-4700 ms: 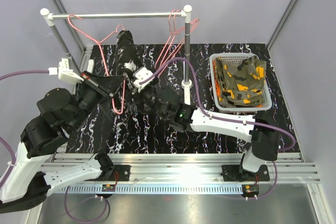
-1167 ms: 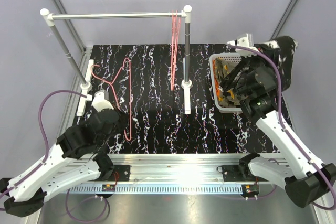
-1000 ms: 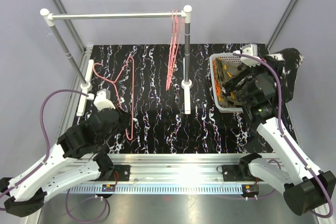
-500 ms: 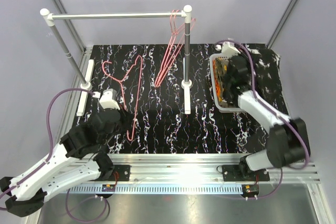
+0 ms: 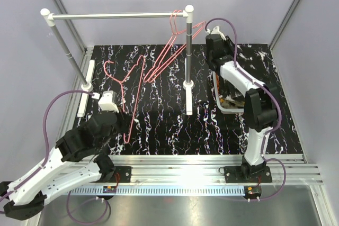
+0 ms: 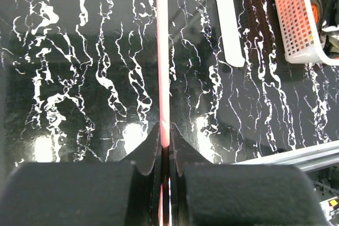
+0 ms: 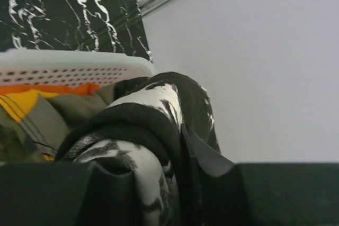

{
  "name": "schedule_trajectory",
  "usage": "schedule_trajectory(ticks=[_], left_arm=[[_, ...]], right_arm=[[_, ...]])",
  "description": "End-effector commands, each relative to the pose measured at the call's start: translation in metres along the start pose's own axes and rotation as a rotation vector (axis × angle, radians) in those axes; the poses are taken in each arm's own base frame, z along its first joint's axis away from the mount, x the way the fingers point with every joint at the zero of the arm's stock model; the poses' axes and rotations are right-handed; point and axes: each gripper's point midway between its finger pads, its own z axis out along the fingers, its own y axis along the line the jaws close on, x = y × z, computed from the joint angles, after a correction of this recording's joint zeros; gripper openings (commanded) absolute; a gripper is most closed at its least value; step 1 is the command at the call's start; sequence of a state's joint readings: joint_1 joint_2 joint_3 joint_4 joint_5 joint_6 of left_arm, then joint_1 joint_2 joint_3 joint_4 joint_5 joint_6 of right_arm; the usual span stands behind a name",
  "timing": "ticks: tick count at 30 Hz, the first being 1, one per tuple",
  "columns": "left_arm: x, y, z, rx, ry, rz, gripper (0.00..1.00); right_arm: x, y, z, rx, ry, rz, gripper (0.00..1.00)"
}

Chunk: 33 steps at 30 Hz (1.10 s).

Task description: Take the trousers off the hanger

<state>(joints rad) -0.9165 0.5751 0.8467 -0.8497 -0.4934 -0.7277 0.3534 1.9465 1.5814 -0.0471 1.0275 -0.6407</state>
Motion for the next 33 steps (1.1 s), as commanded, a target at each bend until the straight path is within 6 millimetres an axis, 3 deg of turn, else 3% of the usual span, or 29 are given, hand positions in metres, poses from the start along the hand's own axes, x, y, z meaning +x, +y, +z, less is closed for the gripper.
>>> schedule_trajectory(ticks=[1, 3, 4, 6, 7, 8, 9, 10, 11, 12, 13, 14, 15, 16, 18, 21, 22, 24, 27, 29, 30, 31, 33], left_arm=[[-0.019, -0.007, -0.012, 0.036, -0.045, 0.002, 0.00], [-0.019, -0.005, -0.013, 0.029, -0.043, 0.005, 0.00], [-0.020, -0.005, -0.013, 0.031, -0.045, 0.005, 0.00], [-0.020, -0.006, -0.014, 0.032, -0.043, 0.011, 0.00], [-0.022, -0.006, -0.015, 0.032, -0.044, 0.009, 0.00], [-0.022, -0.007, -0.015, 0.032, -0.043, 0.011, 0.00], [-0.022, -0.006, -0.015, 0.027, -0.043, 0.011, 0.00], [-0.024, -0.007, -0.016, 0.029, -0.046, 0.009, 0.00], [-0.025, -0.007, -0.017, 0.027, -0.049, 0.007, 0.00], [-0.026, -0.004, -0.017, 0.015, -0.048, 0.008, 0.00], [-0.027, -0.003, -0.018, 0.009, -0.048, 0.010, 0.00], [-0.031, -0.004, -0.020, 0.008, -0.056, 0.005, 0.00], [-0.031, -0.001, -0.022, -0.005, -0.055, 0.006, 0.00], [-0.033, 0.002, -0.023, -0.018, -0.064, 0.006, 0.00], [-0.040, 0.005, -0.029, -0.031, -0.079, -0.006, 0.00], [-0.056, 0.009, -0.039, -0.057, -0.123, -0.029, 0.00], [-0.063, 0.014, -0.041, -0.089, -0.149, -0.033, 0.00], [-0.069, 0.017, -0.044, -0.122, -0.159, -0.021, 0.00], [-0.091, 0.021, -0.053, -0.163, -0.210, -0.011, 0.00], [-0.107, 0.022, -0.064, -0.183, -0.238, -0.007, 0.00], [-0.111, 0.022, -0.068, -0.178, -0.245, -0.005, 0.00], [-0.120, 0.021, -0.073, -0.180, -0.264, -0.005, 0.00], [-0.126, 0.021, -0.078, -0.176, -0.270, 0.034, 0.00]], right_arm=[[-0.016, 0.006, -0.009, -0.030, 0.008, 0.168, 0.32], [-0.016, 0.006, -0.011, -0.050, 0.007, 0.173, 0.43], [-0.017, 0.001, -0.014, -0.053, -0.002, 0.187, 0.64], [-0.021, -0.002, -0.019, -0.087, -0.019, 0.191, 0.68], [-0.026, -0.014, -0.024, -0.096, -0.035, 0.230, 0.79], [-0.027, -0.011, -0.030, -0.156, -0.046, 0.226, 0.97], [-0.028, -0.014, -0.033, -0.187, -0.049, 0.240, 0.99], [-0.038, -0.030, -0.043, -0.218, -0.071, 0.332, 1.00], [-0.047, -0.023, -0.051, -0.340, -0.103, 0.367, 0.99], [-0.036, -0.026, -0.052, -0.412, -0.066, 0.385, 1.00], [-0.044, -0.044, -0.065, -0.489, -0.083, 0.522, 0.99], [-0.051, -0.029, -0.085, -0.714, -0.102, 0.574, 0.99], [-0.054, -0.034, -0.092, -0.798, -0.105, 0.654, 0.99], [-0.044, -0.049, -0.086, -0.819, -0.072, 0.772, 1.00], [-0.033, -0.053, -0.079, -0.811, -0.045, 0.812, 0.99], [0.002, -0.040, -0.053, -0.709, 0.056, 0.817, 0.99], [0.021, -0.022, -0.042, -0.697, 0.124, 0.821, 1.00], [0.041, -0.009, -0.021, -0.660, 0.188, 0.854, 0.99], [0.078, 0.033, 0.007, -0.629, 0.295, 0.836, 0.99], [0.128, 0.073, 0.025, -0.610, 0.471, 0.832, 0.99], [0.128, 0.072, 0.027, -0.607, 0.470, 0.838, 1.00], [0.148, 0.090, 0.026, -0.608, 0.526, 0.838, 0.99], [0.153, 0.102, 0.028, -0.621, 0.526, 0.858, 0.99]])
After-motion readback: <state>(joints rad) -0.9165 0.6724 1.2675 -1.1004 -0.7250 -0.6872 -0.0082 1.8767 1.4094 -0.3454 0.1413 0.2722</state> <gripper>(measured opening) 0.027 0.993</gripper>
